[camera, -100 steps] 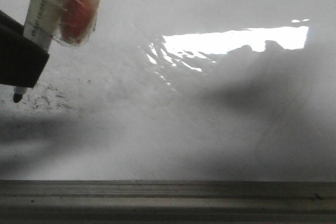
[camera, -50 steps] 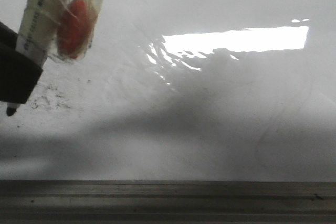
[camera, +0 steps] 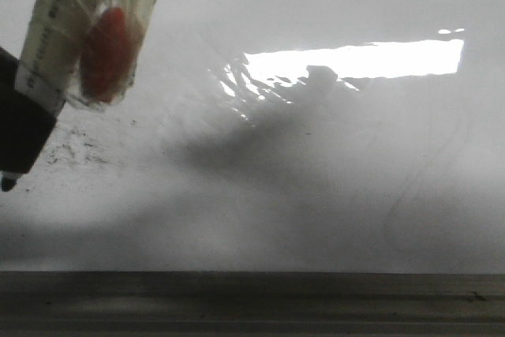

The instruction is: Write number 8 on whiteboard

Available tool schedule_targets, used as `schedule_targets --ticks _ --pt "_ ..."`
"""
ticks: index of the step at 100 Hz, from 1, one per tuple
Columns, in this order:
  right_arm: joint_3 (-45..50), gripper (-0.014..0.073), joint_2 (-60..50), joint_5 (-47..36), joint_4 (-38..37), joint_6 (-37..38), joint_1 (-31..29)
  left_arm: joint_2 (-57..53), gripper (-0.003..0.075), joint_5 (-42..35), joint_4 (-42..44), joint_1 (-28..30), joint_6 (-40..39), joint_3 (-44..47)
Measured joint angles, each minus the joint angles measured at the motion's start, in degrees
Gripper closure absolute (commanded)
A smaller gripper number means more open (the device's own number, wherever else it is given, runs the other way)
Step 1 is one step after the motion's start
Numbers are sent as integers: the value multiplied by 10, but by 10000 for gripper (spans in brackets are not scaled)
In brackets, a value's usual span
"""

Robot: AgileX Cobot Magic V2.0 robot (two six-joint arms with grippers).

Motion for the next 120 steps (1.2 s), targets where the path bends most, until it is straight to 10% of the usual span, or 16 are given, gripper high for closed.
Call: schedule_targets --ticks 62,104,120 --pt "-3 218 33 44 29 -1 0 0 741 15 -1 0 0 0" --pt "-3 643 33 36 48 -2 0 0 741 20 -20 0 1 0" --pt "-3 654 33 33 49 -13 0 0 738 20 -29 1 1 0"
